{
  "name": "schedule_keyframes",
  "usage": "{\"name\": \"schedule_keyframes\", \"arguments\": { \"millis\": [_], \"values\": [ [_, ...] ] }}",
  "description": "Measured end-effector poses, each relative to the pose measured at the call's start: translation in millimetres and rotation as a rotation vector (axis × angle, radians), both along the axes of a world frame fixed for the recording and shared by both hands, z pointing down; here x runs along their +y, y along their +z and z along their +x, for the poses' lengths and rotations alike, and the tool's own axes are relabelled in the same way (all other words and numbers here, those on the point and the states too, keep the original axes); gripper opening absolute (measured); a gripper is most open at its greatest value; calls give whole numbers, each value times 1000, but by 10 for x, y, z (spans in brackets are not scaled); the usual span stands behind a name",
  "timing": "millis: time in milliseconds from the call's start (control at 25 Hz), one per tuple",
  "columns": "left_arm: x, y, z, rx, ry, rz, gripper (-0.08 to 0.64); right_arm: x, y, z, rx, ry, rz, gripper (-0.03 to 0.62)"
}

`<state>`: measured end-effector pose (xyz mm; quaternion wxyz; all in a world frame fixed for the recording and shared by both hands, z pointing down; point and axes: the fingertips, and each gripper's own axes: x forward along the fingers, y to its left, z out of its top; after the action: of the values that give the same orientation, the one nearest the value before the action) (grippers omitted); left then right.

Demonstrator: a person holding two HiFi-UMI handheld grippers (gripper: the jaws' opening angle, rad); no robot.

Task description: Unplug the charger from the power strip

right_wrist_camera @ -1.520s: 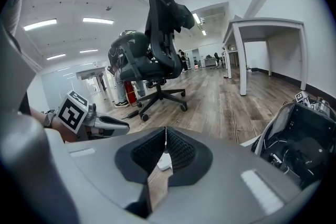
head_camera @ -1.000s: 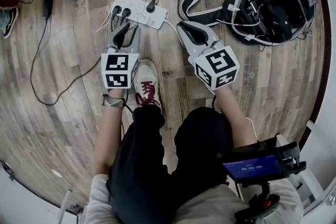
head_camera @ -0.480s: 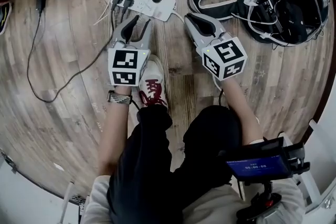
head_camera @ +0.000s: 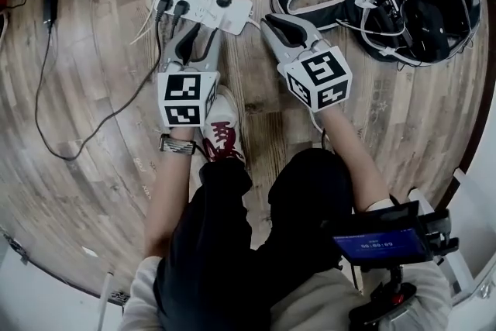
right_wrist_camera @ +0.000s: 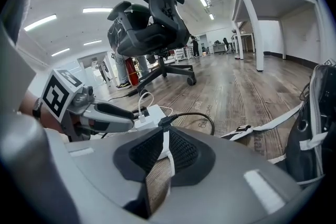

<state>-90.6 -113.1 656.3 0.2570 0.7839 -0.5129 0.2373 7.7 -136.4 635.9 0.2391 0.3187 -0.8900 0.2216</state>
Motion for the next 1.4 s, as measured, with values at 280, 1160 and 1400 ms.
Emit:
{"name": "schedule_keyframes", "arguments": {
  "millis": [280,1160,1400],
  "values": [
    [-57,122,6,-25,-2,-34,158,-93,210,-126,11,-26,-37,38],
    [-196,305,140,-45,116,-85,158,-88,736,-376,20,-78,-75,50],
    [-214,352,142,-88,142,-82,144,-107,758,-393,5,-102,-28,0]
  ]
}}
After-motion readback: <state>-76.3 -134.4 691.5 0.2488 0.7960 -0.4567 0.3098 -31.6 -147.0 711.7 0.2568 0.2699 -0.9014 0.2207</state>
